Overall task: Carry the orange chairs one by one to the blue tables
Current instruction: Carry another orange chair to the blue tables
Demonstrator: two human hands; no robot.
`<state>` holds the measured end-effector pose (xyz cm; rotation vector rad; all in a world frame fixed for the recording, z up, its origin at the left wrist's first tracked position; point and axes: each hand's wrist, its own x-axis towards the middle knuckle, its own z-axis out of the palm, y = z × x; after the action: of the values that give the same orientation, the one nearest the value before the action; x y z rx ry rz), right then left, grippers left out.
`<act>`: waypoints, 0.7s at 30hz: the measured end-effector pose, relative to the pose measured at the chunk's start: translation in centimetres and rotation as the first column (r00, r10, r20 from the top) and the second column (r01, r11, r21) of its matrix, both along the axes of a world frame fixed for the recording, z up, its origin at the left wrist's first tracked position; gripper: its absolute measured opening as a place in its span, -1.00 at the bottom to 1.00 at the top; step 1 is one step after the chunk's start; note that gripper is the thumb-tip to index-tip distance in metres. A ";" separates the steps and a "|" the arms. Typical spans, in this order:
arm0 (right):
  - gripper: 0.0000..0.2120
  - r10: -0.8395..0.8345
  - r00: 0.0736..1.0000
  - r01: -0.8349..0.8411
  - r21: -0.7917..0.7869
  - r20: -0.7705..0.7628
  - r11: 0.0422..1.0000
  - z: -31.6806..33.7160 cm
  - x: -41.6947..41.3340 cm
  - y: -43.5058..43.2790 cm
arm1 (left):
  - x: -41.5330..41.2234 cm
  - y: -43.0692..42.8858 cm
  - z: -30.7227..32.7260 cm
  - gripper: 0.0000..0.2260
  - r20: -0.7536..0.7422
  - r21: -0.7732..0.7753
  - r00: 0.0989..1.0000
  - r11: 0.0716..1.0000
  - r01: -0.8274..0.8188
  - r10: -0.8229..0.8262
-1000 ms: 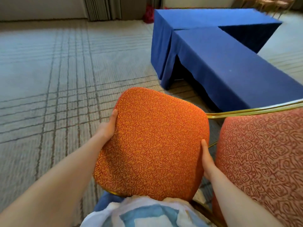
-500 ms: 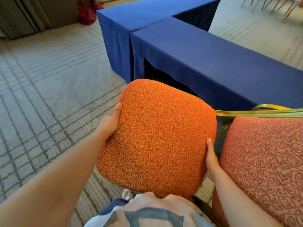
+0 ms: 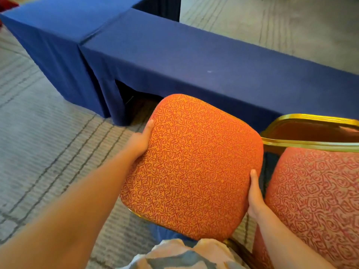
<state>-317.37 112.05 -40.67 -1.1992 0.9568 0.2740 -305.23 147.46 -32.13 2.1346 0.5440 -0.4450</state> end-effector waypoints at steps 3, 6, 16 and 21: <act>0.13 -0.099 0.995 0.098 -0.012 -0.015 0.995 -0.6 2.9 0.6 | 6.7 -0.7 0.0 -0.06 -0.043 0.047 0.994 0.994 0.103 -0.101; -0.24 -0.240 0.971 0.239 -0.087 -0.004 0.967 0.1 5.2 1.6 | 12.0 -1.8 -0.3 -0.06 -0.089 0.071 0.978 0.978 0.198 -0.191; -0.32 -0.492 0.870 0.490 -0.060 -0.025 0.870 -0.8 8.0 2.7 | 24.1 -8.4 -3.7 -0.05 -0.145 0.103 0.842 0.838 0.535 -0.520; -0.49 -0.676 0.727 0.680 -0.010 -0.118 0.733 -0.1 9.3 6.6 | 29.9 -12.1 -5.2 -0.07 -0.120 0.169 0.689 0.669 0.724 -0.715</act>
<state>-308.05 118.69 -40.81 -0.7289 1.4235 -0.2383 -275.31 135.37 -37.32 2.4961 -0.3034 -0.9057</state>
